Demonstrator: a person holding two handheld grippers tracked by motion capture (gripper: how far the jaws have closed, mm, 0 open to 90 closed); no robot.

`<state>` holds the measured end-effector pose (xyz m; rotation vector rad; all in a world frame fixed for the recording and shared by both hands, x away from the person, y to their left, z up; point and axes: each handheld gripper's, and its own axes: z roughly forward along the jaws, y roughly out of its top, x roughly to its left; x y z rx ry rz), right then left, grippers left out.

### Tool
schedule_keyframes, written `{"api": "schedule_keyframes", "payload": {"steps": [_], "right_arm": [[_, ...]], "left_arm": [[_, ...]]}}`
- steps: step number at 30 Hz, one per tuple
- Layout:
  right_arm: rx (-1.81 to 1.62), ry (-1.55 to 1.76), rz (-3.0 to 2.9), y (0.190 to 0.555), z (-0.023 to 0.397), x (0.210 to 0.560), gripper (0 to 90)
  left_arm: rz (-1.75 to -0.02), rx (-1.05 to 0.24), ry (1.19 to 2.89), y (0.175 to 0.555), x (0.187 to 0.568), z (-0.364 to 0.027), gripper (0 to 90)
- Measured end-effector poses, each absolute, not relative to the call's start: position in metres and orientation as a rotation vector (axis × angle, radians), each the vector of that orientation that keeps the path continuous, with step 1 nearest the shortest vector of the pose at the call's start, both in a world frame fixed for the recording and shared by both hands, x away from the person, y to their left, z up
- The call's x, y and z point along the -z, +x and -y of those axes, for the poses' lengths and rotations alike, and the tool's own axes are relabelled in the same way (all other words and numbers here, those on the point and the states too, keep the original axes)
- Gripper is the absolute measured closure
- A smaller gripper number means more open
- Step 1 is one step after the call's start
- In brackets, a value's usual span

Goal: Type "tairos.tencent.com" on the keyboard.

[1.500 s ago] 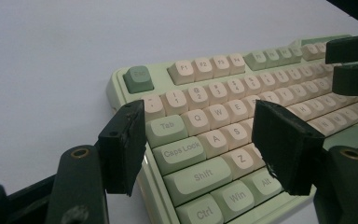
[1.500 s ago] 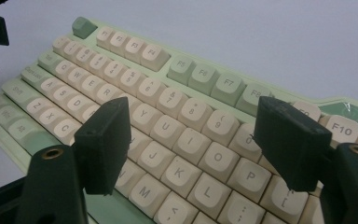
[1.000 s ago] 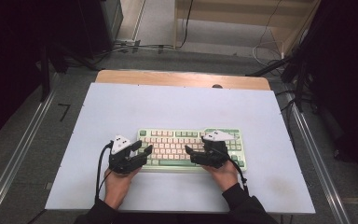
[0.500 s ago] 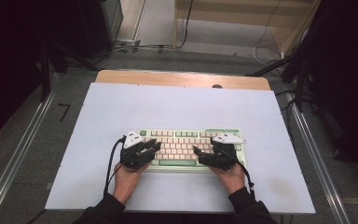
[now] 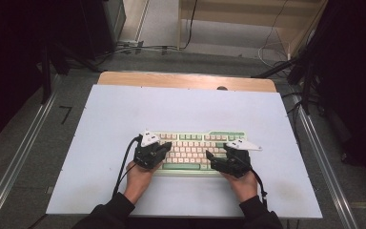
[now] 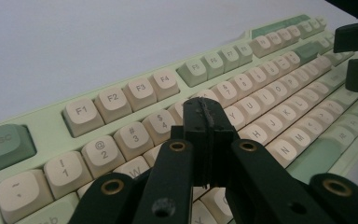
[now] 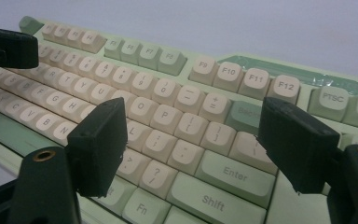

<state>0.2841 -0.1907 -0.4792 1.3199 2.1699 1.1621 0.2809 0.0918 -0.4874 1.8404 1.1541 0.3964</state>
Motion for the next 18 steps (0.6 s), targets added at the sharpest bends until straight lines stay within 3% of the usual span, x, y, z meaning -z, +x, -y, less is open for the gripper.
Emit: {"api": "schedule_keyframes", "payload": {"steps": [18], "right_arm": [[-1.156,1.338,-2.156,0.2818,0.1962,0.4786,22.5]], "left_arm": [[-1.176,-0.384,1.872,0.2875,0.4933,-0.0887,90.0]]}}
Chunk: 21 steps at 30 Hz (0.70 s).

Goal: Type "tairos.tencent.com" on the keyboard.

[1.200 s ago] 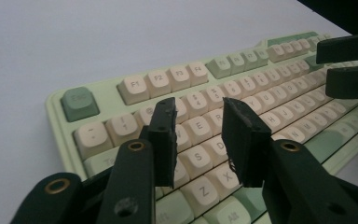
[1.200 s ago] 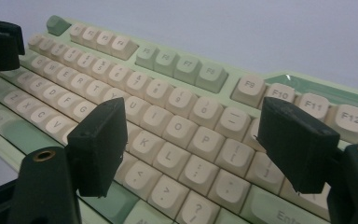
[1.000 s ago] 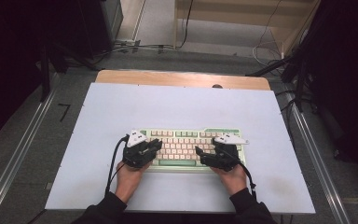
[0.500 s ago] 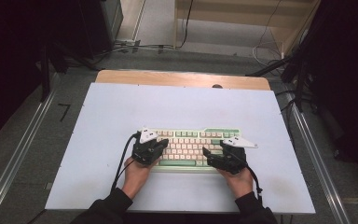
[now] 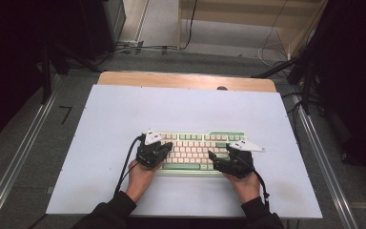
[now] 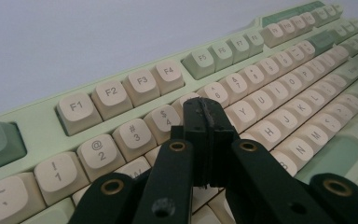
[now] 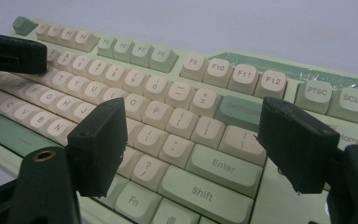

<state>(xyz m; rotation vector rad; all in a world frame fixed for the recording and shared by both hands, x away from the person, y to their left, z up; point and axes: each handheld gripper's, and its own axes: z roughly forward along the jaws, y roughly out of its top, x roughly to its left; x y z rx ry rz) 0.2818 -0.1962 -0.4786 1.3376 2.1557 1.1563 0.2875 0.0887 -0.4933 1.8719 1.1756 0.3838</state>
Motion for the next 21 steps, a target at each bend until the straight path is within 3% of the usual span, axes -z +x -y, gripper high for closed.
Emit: {"api": "schedule_keyframes", "payload": {"steps": [18,21], "right_arm": [[-1.150,1.341,-2.151,0.2820,0.1988,0.4788,22.5],[-1.150,1.347,-2.150,0.2822,0.1994,0.4787,22.5]], "left_arm": [[-1.178,-0.347,1.855,0.2888,0.4933,-0.0897,90.0],[-1.138,-0.352,1.827,0.2861,0.4892,-0.0913,71.7]]}}
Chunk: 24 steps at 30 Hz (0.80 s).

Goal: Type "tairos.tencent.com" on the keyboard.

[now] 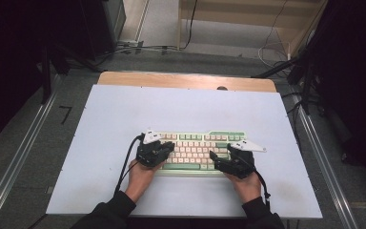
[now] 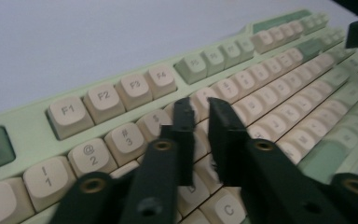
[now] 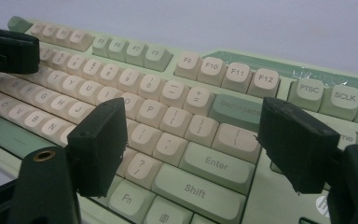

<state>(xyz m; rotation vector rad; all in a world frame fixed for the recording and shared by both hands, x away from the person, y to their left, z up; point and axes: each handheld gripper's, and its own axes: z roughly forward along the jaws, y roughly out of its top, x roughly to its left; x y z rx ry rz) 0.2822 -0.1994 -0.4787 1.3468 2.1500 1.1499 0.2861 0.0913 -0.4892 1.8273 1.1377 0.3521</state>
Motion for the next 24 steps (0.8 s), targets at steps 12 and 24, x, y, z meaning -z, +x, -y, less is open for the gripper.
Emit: {"api": "schedule_keyframes", "payload": {"steps": [12,24], "right_arm": [[-1.148,1.335,-2.130,0.285,0.194,0.478,31.7],[-1.178,1.271,-2.176,0.295,0.176,0.480,70.3]], "left_arm": [[-1.151,-0.437,1.796,0.273,0.481,-0.100,38.3],[-1.203,-0.474,1.777,0.258,0.482,-0.121,36.6]]}}
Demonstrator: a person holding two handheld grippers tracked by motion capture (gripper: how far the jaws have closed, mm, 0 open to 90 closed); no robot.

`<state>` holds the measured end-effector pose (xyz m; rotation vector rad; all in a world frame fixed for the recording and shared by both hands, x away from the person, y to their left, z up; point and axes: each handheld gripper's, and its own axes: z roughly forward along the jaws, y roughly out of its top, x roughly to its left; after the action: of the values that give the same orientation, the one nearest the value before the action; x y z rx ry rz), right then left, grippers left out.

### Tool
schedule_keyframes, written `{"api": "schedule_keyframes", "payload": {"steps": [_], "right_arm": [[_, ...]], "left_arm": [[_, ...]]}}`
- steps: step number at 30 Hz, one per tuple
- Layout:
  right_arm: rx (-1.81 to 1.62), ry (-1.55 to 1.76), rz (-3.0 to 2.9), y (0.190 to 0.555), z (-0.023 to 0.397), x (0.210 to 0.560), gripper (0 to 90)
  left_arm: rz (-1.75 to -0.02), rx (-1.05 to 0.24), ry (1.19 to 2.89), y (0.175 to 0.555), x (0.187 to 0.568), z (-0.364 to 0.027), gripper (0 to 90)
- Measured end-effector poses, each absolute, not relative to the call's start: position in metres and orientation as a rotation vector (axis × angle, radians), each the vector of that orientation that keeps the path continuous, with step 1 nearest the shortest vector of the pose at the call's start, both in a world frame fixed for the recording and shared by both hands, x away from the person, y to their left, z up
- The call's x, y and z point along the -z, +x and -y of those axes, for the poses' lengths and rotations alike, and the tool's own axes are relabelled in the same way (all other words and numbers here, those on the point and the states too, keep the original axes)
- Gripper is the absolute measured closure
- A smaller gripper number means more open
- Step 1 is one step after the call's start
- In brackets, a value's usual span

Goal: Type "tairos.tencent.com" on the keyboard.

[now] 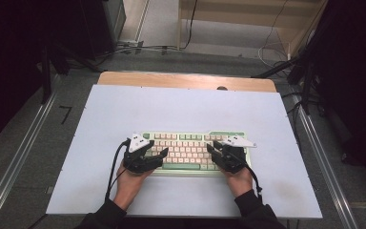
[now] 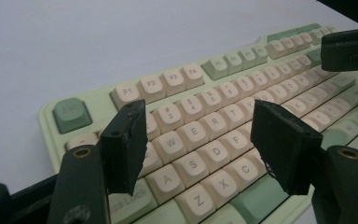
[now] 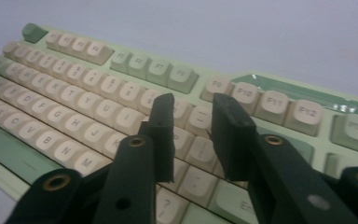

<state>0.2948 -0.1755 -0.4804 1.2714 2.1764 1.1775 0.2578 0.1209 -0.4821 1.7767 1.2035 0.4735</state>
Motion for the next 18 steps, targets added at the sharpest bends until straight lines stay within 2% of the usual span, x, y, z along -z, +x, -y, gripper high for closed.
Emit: {"api": "schedule_keyframes", "payload": {"steps": [3,6,18], "right_arm": [[-1.166,1.250,-2.214,0.297,0.168,0.482,80.2],[-1.164,1.241,-2.234,0.299,0.163,0.484,86.1],[-1.171,1.205,-2.278,0.302,0.154,0.486,87.0]], "left_arm": [[-1.224,-0.486,1.768,0.254,0.482,-0.127,36.6],[-1.242,-0.492,1.758,0.251,0.483,-0.132,36.7],[-1.262,-0.499,1.752,0.247,0.484,-0.138,36.8]]}}
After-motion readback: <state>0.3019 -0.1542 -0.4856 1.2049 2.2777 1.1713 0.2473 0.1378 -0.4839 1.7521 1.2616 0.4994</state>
